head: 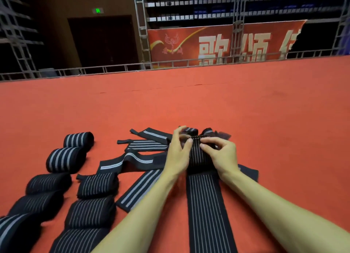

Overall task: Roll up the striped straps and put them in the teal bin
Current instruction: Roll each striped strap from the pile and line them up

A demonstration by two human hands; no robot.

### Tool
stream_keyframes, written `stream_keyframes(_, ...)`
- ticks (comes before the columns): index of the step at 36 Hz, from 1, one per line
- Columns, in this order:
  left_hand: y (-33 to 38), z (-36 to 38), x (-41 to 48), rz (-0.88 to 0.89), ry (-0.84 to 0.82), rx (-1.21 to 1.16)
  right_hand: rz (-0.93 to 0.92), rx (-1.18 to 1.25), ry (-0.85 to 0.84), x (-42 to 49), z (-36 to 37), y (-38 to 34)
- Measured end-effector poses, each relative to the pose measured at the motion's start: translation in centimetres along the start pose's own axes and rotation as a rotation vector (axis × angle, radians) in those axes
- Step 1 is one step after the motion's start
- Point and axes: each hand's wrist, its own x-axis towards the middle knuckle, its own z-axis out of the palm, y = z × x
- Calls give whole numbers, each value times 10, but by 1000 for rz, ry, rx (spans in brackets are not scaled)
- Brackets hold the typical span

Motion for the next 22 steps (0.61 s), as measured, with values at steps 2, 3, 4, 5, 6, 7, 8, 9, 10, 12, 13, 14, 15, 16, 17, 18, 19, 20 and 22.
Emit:
stream_keyframes(2,-12,7,-2,34,-2,52,1,-2,-10,0,-2,8)
stream_keyframes(3,-19,10,-3,32,16,54,-3,-4,-11,0,-3,12)
stream_keyframes(4,-23,12,-4,14,40,33,-11,-6,-11,-1,-3,16)
stream_keyframes(5,-26,13,-4,-9,60,-6,-23,-7,-14,-2,-4,18)
stream_keyframes(6,-28,13,-3,-28,72,-43,-37,-11,-15,-3,-4,20)
stream_keyframes(7,-28,13,-2,-34,77,-72,-50,-15,-18,-3,-4,21)
stream_keyframes(8,-28,12,-1,-26,74,-91,-63,-13,-20,-3,-5,21)
stream_keyframes(9,-29,10,0,-7,69,-103,-73,-11,-26,-3,-6,20)
stream_keyframes(10,-29,9,0,13,66,-99,-78,-3,-38,-4,-6,19)
stream_keyframes(12,-30,5,-1,51,75,-78,-44,73,-72,-6,-6,18)
stream_keyframes(13,-31,4,-1,68,82,-71,4,145,-88,-7,-5,16)
stream_keyframes(14,-32,4,-1,85,89,-68,49,198,-97,-8,-5,15)
stream_keyframes(15,-32,4,-2,93,96,-70,72,220,-102,-9,-4,14)
stream_keyframes(16,-32,4,-2,99,97,-73,63,206,-100,-8,-4,14)
stream_keyframes(17,-31,4,-3,104,94,-77,36,173,-98,-8,-5,15)
stream_keyframes(18,-31,4,-3,107,91,-80,8,141,-98,-7,-5,16)
stream_keyframes(19,-31,5,-4,110,85,-77,-10,120,-100,-7,-5,17)
stream_keyframes(20,-31,5,-5,113,82,-70,-16,112,-101,-7,-6,18)
stream_keyframes(22,-31,5,-7,108,77,-63,-18,99,-100,-7,-7,20)
